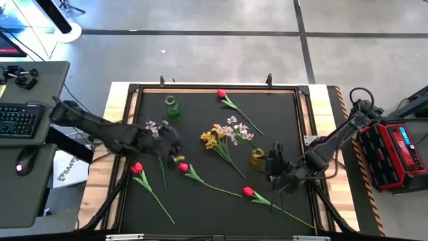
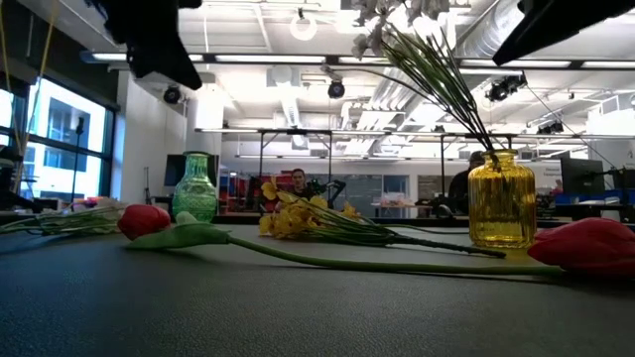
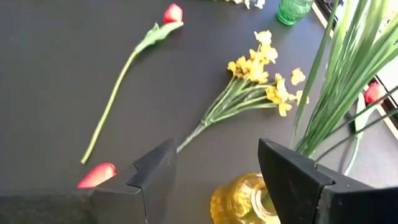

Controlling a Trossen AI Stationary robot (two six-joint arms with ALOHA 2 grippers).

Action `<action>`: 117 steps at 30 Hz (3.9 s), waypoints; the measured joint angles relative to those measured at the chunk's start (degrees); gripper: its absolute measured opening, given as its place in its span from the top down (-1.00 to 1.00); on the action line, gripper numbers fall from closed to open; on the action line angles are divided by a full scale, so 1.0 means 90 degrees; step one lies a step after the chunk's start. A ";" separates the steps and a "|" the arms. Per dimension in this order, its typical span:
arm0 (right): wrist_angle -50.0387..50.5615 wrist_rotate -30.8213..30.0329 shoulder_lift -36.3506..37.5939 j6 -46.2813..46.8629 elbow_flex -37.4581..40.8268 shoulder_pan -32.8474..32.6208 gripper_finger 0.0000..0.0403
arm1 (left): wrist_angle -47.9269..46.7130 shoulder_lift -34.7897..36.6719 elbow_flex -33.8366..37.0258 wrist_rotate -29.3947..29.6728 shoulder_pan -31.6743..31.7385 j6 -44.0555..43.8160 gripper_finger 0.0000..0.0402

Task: Sort flowers into vase by color
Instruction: Put the center red tulip in the green vase

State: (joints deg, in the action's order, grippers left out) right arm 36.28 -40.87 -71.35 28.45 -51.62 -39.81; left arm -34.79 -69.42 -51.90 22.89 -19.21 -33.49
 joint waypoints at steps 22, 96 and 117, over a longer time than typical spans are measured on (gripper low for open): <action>-0.0013 0.0766 0.0004 -0.1273 0.0002 -0.0012 -0.07 | 0.2424 -0.3391 -0.0302 -0.0720 -0.1414 -0.7377 0.89; 0.0276 -0.1283 0.0006 -0.0455 0.0005 -0.1260 -0.07 | -0.0510 -0.0081 -0.0288 0.4794 -0.0553 -0.3611 1.00; 0.0141 -0.1782 0.0007 0.0175 0.0005 -0.1258 -0.07 | -0.0442 0.0671 -0.1571 0.6886 0.0940 0.2033 1.00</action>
State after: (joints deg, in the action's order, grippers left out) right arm 37.55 -56.90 -71.29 30.02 -51.57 -51.13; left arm -38.76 -63.37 -66.04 84.86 -10.75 -15.19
